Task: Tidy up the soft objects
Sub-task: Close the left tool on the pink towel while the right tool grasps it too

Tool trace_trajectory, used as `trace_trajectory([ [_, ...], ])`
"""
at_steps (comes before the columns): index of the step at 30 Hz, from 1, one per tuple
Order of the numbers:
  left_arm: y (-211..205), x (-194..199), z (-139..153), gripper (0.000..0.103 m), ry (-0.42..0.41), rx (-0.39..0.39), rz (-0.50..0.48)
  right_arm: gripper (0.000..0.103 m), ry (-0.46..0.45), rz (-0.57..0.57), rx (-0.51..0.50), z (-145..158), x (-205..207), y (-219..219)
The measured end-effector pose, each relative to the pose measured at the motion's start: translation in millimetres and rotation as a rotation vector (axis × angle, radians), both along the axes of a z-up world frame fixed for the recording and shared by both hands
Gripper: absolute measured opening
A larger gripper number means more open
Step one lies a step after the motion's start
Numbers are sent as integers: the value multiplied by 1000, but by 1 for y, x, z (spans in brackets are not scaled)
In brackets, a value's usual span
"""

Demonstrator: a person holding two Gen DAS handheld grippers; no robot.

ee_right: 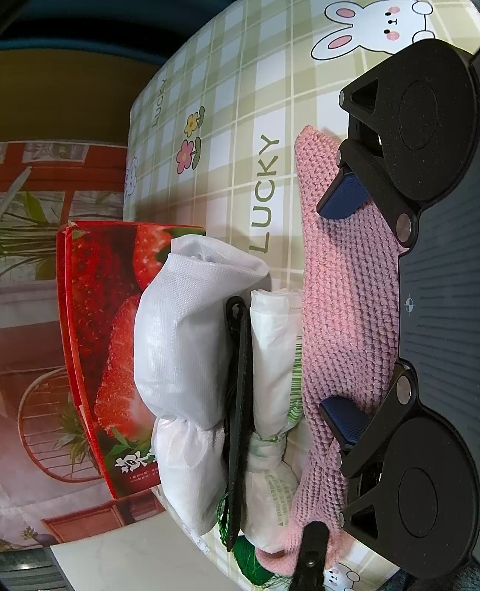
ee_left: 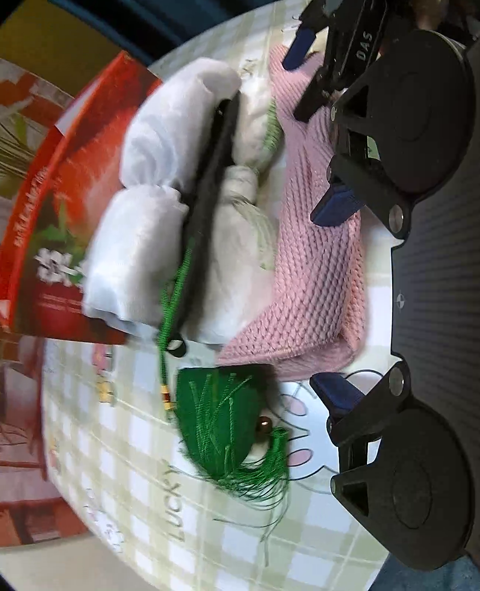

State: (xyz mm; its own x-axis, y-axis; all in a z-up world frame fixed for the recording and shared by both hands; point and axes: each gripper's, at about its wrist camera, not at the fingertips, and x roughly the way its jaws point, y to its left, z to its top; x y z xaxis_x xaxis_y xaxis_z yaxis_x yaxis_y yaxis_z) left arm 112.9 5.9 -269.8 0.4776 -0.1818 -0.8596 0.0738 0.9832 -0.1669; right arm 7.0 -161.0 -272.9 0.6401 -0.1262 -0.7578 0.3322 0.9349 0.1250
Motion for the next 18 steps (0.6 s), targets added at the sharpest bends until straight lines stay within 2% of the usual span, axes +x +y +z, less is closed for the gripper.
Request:
trace_trajectory([
  [7,-8,9,-6,103,-15,62,-17,103,-3,3,-4,0,0,1],
  [15,-12,9,-9,103,-10,85,-12,103,-2,3,-2,0,-1,1],
  [18,-13,10,-10,103,-9,88,-11,103,-1,-4,32,3,-1,-4],
])
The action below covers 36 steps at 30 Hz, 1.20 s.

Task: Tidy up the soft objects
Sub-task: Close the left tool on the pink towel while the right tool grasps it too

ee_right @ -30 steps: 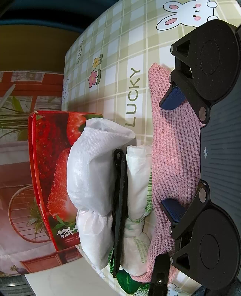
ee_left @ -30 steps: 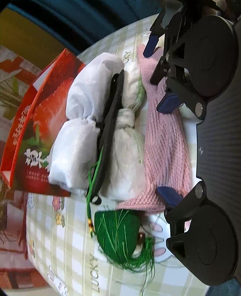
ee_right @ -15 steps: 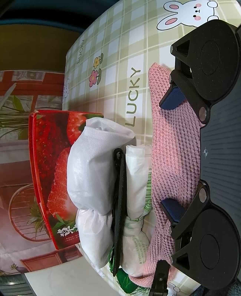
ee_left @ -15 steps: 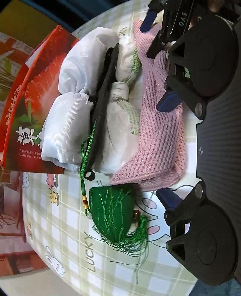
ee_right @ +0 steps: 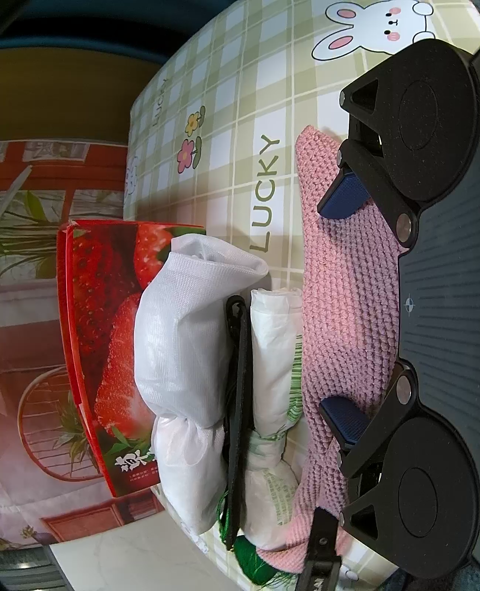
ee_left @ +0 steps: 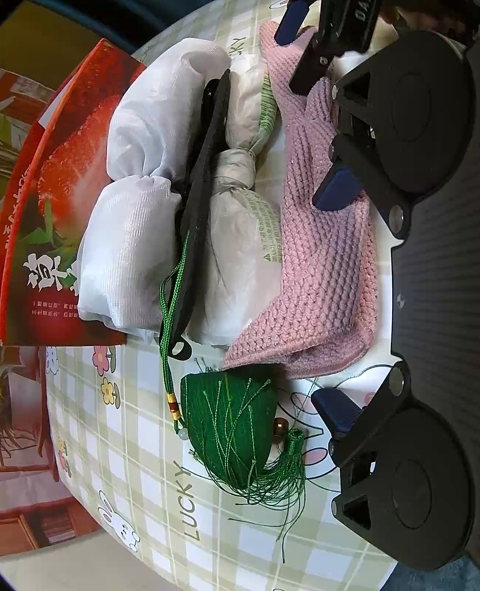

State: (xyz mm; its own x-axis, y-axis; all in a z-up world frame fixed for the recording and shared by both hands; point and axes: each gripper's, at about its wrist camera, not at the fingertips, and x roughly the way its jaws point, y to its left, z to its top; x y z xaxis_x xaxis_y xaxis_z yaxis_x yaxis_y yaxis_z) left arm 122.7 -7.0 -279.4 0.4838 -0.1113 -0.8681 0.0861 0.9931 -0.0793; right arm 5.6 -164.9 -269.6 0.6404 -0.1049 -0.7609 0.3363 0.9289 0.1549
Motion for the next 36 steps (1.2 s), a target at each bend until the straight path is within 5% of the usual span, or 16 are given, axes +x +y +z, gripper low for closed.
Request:
trace_trajectory([
  [11,4,-2,-2,103,-31,1,-30,96,8,-57,26,5,-9,-12],
  [20,7,-2,1,100,-14,-39,-70,62,9,29,62,10,-5,-2],
  [26,5,-9,5,81,-24,-82,-103,48,12,56,105,15,-6,0],
  [29,6,-11,5,80,-27,-88,-102,49,5,41,84,20,-9,0],
  [32,7,-13,4,78,-35,-93,-100,68,-4,4,26,24,-11,-3],
  [33,8,-13,5,74,-38,-98,-97,77,0,-10,15,23,-12,-4],
  [36,11,-14,6,61,-40,-130,-95,78,28,-34,4,16,-10,-8],
])
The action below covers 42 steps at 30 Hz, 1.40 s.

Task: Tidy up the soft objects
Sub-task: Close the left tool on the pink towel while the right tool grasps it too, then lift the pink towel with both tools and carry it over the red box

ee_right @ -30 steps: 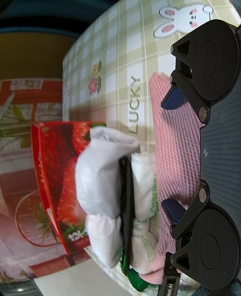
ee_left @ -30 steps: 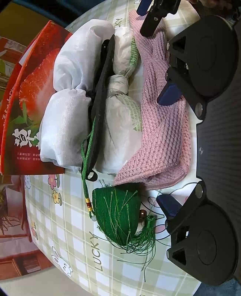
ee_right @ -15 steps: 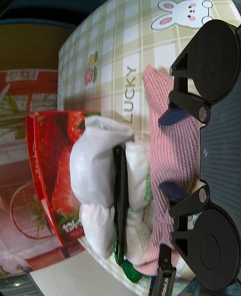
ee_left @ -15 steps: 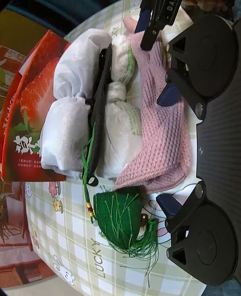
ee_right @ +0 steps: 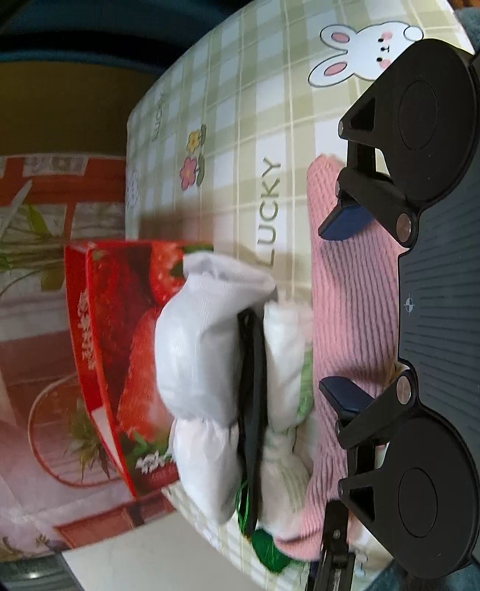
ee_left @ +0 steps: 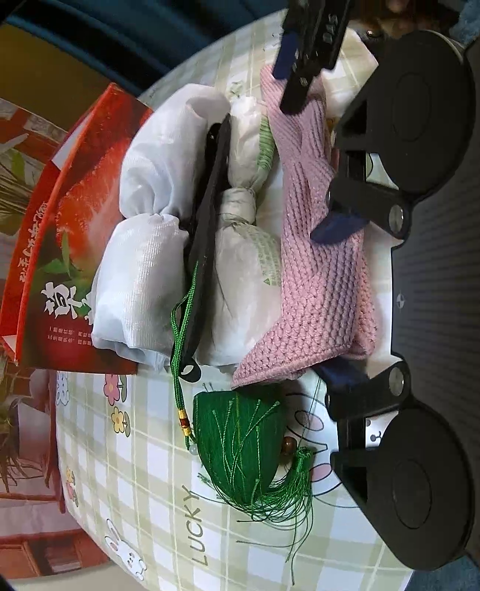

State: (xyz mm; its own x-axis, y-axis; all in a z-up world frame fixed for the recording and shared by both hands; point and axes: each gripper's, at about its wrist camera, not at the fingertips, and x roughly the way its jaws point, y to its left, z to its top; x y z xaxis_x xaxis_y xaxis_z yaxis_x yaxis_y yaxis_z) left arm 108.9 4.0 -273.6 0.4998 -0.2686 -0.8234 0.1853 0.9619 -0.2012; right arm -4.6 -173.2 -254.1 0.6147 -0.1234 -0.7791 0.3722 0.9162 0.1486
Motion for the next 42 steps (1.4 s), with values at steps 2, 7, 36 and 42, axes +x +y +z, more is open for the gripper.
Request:
trace_trajectory([
  [2,0,-1,1,56,2,-15,-6,78,8,1,19,-4,0,-3],
  [7,-4,-2,2,47,16,-35,-43,49,5,62,66,-4,0,4],
  [36,53,6,73,35,-97,-322,34,15,-293,215,58,112,10,15],
  [42,42,17,113,35,-228,-280,3,15,-351,209,17,133,22,4],
])
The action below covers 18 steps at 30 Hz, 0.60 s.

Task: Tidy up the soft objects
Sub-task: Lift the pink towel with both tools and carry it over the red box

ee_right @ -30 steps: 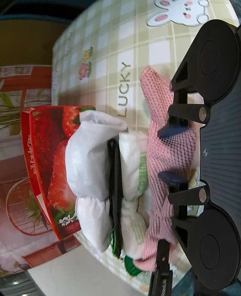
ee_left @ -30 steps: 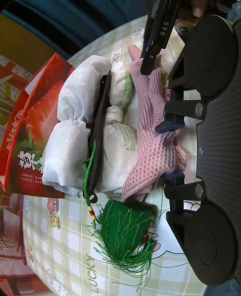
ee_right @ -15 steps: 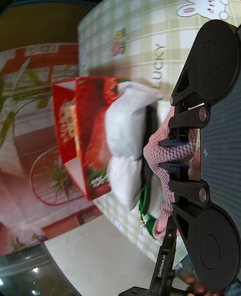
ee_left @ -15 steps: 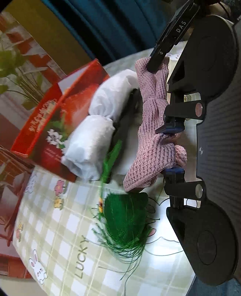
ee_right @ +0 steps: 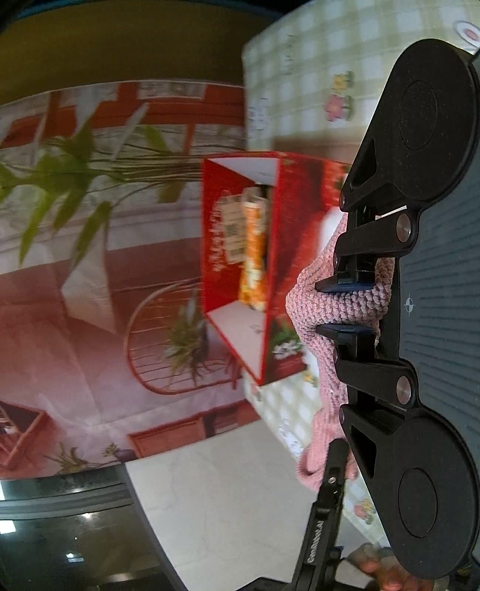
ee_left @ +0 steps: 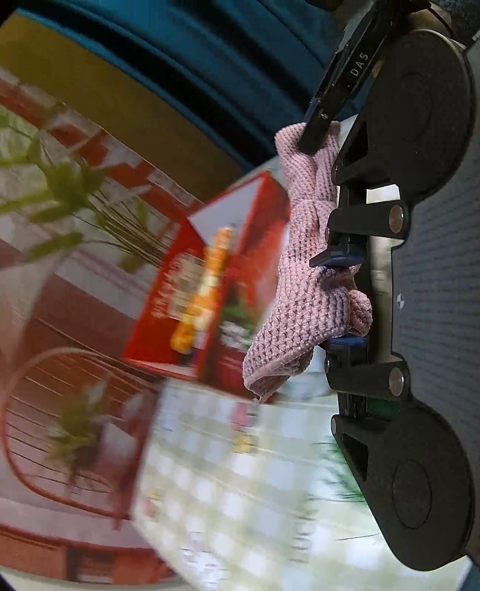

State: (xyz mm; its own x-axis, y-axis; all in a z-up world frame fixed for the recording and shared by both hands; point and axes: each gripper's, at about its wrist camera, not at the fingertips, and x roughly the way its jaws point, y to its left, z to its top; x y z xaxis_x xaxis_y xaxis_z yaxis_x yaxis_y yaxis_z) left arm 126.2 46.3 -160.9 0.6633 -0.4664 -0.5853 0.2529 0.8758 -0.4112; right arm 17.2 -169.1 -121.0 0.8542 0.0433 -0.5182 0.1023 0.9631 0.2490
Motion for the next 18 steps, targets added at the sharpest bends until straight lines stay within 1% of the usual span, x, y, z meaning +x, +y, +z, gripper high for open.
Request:
trace_trajectory([
  [5,-12,30,25,35,-63,31,2,15,-33,-10,-11,12,23,-17],
  [11,-33,76,51,36,-136,106,-14,15,-68,-36,-44,22,62,-42],
  [15,-50,114,52,36,-135,172,-32,15,-41,-57,-49,16,95,-61],
  [16,-54,122,49,36,-126,190,-36,15,-26,-59,-45,13,103,-65],
  [18,-59,140,40,36,-81,215,-44,15,17,-54,-20,3,119,-74],
])
